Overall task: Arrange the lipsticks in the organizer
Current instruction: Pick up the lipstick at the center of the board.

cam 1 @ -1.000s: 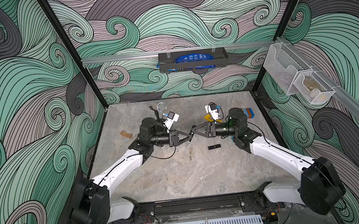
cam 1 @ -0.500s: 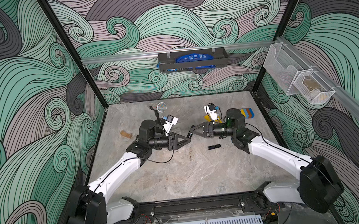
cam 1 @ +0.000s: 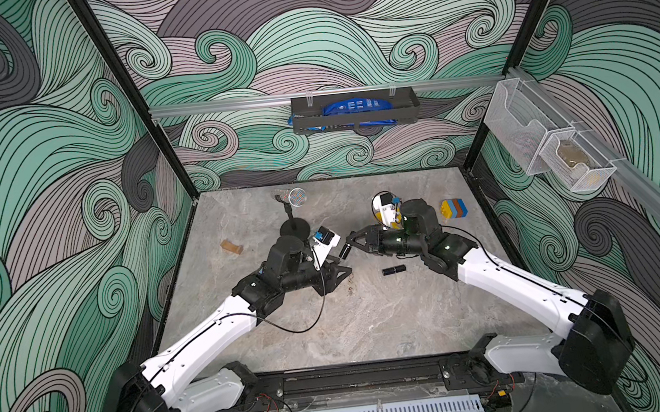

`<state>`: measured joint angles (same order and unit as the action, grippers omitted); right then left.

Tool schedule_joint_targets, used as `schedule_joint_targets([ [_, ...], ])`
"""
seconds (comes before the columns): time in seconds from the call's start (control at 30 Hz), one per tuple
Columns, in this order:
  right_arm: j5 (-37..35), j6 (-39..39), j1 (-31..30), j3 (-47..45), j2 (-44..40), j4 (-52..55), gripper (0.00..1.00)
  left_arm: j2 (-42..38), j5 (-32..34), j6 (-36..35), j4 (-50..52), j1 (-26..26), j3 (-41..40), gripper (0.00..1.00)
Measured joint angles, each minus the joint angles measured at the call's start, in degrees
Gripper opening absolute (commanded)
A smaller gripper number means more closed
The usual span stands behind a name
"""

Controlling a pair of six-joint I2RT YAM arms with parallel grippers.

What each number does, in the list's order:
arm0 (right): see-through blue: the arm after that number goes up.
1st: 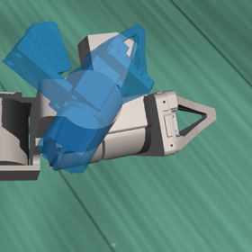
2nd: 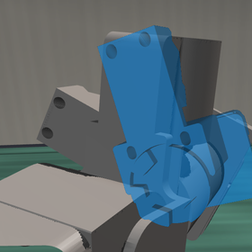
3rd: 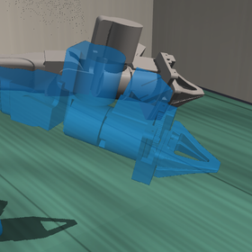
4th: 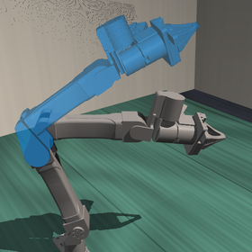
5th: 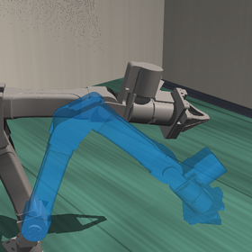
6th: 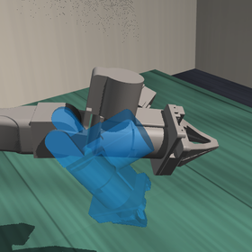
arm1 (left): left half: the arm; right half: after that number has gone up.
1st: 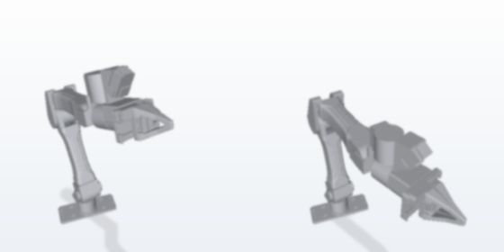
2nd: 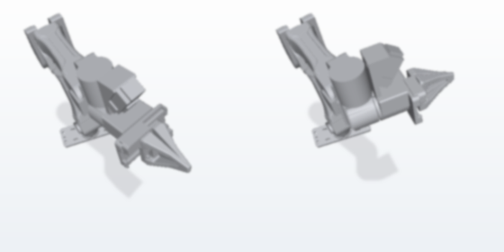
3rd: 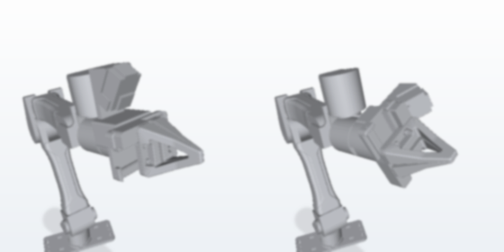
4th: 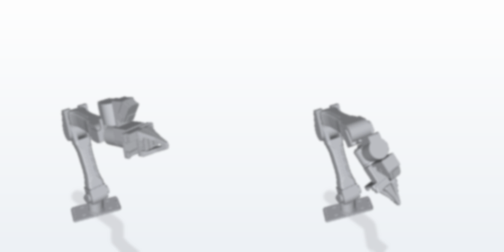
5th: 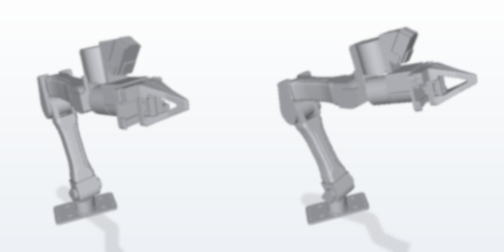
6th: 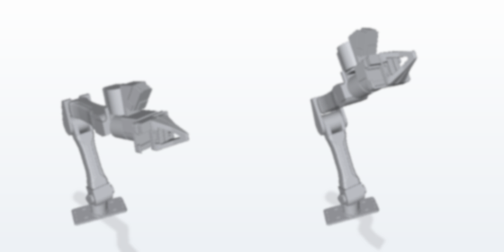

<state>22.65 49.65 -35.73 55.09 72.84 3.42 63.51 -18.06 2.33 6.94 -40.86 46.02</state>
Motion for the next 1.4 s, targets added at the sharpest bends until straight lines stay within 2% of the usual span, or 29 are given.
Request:
schedule_joint_targets([
  [0.1,-1.31,0.22,-1.38,0.00,0.00,0.39,0.09,-0.02,5.95,-2.43,-0.02,-1.60,0.15,0.48],
  [0.27,-2.21,0.48,-2.51,0.00,0.00,0.79,0.09,0.02,11.61,-4.66,-0.09,-3.28,1.01,0.43],
  [0.37,-2.71,0.50,-2.58,0.00,0.00,0.79,0.09,0.15,13.05,-5.44,-0.07,-3.91,1.40,0.39],
  [0.53,-3.13,0.50,-2.56,0.02,0.04,0.81,0.10,1.03,13.68,-5.99,-0.04,-4.76,2.12,0.23],
  [0.7,-3.34,0.52,-2.51,0.04,0.17,0.68,0.11,1.31,14.36,-5.95,-0.02,-4.92,2.25,0.16],
  [0.77,-3.34,0.55,-2.51,0.04,0.20,0.66,0.18,1.40,14.40,-5.95,-0.04,-4.92,2.27,0.12],
  [0.87,-3.02,0.42,-2.23,0.04,0.28,0.76,0.37,1.62,14.45,-5.75,-0.04,-4.94,2.32,0.09],
  [1.0,0.15,-0.44,0.24,0.59,0.22,1.46,0.47,1.53,15.26,-3.91,0.15,-4.39,2.71,0.07],
  [1.1,3.82,-1.92,5.05,0.48,-0.44,1.75,0.52,1.46,9.07,-0.48,0.52,-0.15,2.73,0.06],
  [1.17,8.72,-2.47,9.03,-1.07,-1.60,-0.55,0.57,1.51,1.46,3.30,-0.09,4.92,2.67,0.07],
  [1.27,15.23,-2.36,13.44,-3.72,-3.56,-3.54,0.58,1.66,-10.75,10.80,-5.20,11.39,1.42,0.06],
  [1.4,20.15,-2.84,14.51,-4.13,-4.13,-5.03,0.58,3.19,-23.26,19.56,-13.77,14.29,-0.11,0.06],
])
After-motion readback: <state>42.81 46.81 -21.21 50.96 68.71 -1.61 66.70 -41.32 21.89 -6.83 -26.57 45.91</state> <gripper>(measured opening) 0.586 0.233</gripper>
